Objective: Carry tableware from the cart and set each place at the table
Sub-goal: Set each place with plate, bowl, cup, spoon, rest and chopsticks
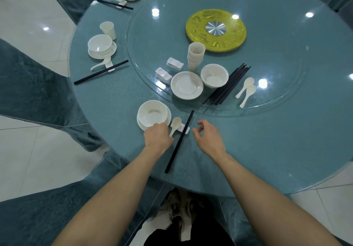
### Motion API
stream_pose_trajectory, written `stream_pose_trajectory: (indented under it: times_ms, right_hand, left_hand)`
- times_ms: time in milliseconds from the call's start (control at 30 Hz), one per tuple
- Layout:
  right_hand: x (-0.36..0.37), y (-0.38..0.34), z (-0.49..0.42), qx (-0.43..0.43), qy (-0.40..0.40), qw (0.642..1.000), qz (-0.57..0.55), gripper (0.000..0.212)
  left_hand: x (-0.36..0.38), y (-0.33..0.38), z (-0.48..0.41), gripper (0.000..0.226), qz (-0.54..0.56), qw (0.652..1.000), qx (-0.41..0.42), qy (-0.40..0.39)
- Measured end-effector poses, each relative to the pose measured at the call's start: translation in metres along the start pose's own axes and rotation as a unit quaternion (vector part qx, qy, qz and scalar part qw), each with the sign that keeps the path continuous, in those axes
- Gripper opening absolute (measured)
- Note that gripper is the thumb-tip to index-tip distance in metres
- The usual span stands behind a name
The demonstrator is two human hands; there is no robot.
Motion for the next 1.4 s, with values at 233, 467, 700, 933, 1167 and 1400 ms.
stream_pose_trajectory:
  times_ms: [233,467,700,933,1167,1400]
  right_hand:
    - [-0.016,-0.020,-0.018,-0.014,0.016,1.000,-0.006,0.040]
    - [-0.044,-0.035,-0.069,-0.035,0.040,0.998,-0.030,0.041]
    - [-0.078,-0.034,-0.124,-0.023,0.058,0.996,-0.056,0.042]
    - [-0.097,-0.021,-0.174,-0.019,0.066,0.996,-0.051,0.044]
    - [-0.104,-0.019,-0.201,-0.018,0.068,0.995,-0.065,0.047]
    - [-0.098,-0.027,-0.215,-0.031,0.071,0.994,-0.073,0.049]
  left_hand:
    - [-0.036,0.002,-0.015,0.012,0.008,0.999,0.025,0.040]
    - [-0.084,0.026,-0.072,0.023,0.028,0.996,0.025,0.078]
    - [-0.120,0.077,-0.131,0.054,0.026,0.990,0.073,0.115]
    - [-0.128,0.128,-0.193,0.083,0.050,0.983,0.129,0.120]
    - [-0.119,0.155,-0.248,0.102,0.045,0.984,0.155,0.080]
    - [-0.111,0.166,-0.278,0.088,0.040,0.979,0.198,0.026]
Point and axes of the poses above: each hand's wrist, its own z-axis away from the middle knuckle, its own x-axis out of the palm, y = z × x, the point moved 3 cm from there along -z, towards the middle knuckle, and after that the axes turned 9 degrees about y, right-handed, at the moved point
